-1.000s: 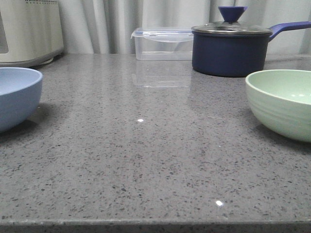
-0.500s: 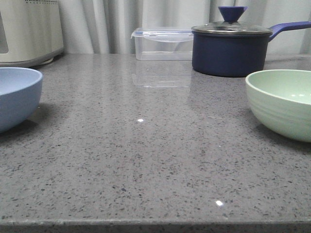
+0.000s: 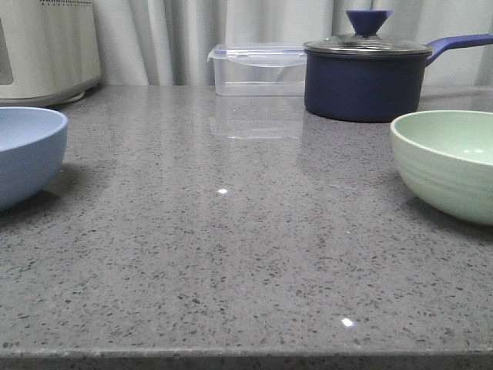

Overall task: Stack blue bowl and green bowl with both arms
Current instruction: 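Grasp the rim of the pale green bowl with the right gripper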

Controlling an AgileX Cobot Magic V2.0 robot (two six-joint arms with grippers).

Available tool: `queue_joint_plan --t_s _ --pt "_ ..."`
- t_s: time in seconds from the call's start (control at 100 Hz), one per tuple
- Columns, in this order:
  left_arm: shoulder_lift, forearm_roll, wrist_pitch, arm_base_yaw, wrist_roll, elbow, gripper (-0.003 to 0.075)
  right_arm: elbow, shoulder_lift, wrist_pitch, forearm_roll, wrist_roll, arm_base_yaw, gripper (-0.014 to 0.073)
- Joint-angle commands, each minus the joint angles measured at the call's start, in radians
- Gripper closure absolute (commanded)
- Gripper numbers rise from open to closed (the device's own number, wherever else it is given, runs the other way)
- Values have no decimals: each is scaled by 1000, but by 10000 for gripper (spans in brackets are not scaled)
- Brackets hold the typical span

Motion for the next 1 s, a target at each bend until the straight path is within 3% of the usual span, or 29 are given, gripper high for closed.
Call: queue_joint_plan --t_s 0.0,0.14,0.47,0.99 --pt "6 -2 -79 0 -1 -39 300 -35 -19 -15 10 -7 -2 566" --pt "6 -2 -79 0 -1 -39 300 -35 -19 -18 10 -7 -2 663" --pt "6 -2 -79 0 -1 -39 300 -79 -20 -10 32 -26 17 662" --pt "6 -2 -77 0 -1 -39 300 -312 168 -31 57 -11 403 662"
